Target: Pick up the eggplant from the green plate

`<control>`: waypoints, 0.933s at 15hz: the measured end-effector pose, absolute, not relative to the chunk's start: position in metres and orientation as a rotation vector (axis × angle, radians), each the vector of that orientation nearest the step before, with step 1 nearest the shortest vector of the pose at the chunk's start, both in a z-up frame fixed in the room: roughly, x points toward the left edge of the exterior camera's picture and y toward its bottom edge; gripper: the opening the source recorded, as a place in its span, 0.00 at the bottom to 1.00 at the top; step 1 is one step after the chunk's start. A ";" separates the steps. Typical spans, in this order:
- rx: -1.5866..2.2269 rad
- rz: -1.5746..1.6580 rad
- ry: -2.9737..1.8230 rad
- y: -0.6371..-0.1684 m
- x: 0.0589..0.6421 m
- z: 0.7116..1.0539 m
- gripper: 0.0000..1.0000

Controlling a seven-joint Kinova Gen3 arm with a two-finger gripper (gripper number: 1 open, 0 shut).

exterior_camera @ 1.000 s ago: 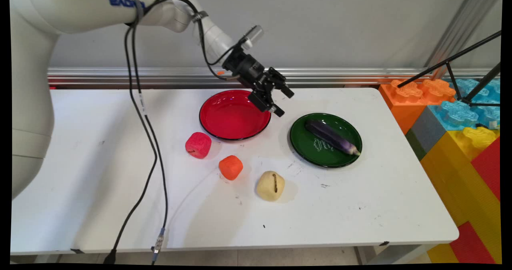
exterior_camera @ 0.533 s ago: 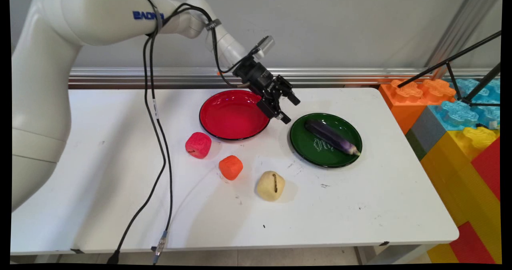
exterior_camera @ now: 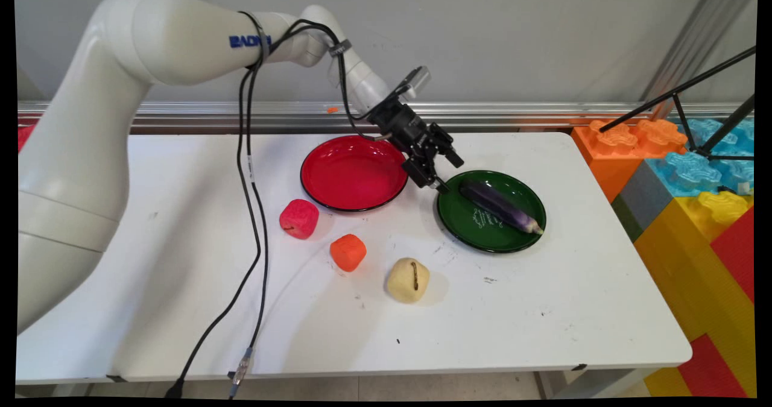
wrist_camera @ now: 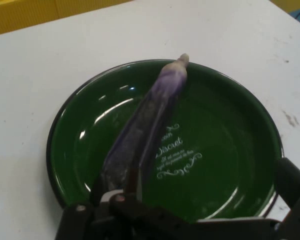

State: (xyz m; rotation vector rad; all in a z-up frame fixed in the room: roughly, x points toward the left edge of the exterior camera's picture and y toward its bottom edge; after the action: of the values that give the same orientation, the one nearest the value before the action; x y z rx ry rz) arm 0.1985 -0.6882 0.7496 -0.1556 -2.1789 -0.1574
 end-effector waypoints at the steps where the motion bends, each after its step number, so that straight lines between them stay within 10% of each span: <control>1: -0.155 -0.158 -2.179 -0.689 0.195 0.748 1.00; 14: -0.143 -0.164 -2.184 -0.709 0.149 0.720 1.00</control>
State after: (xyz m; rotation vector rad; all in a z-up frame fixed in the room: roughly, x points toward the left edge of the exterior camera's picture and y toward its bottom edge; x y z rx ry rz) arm 0.1492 -0.7087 0.7202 -0.1434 -2.1842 -0.1640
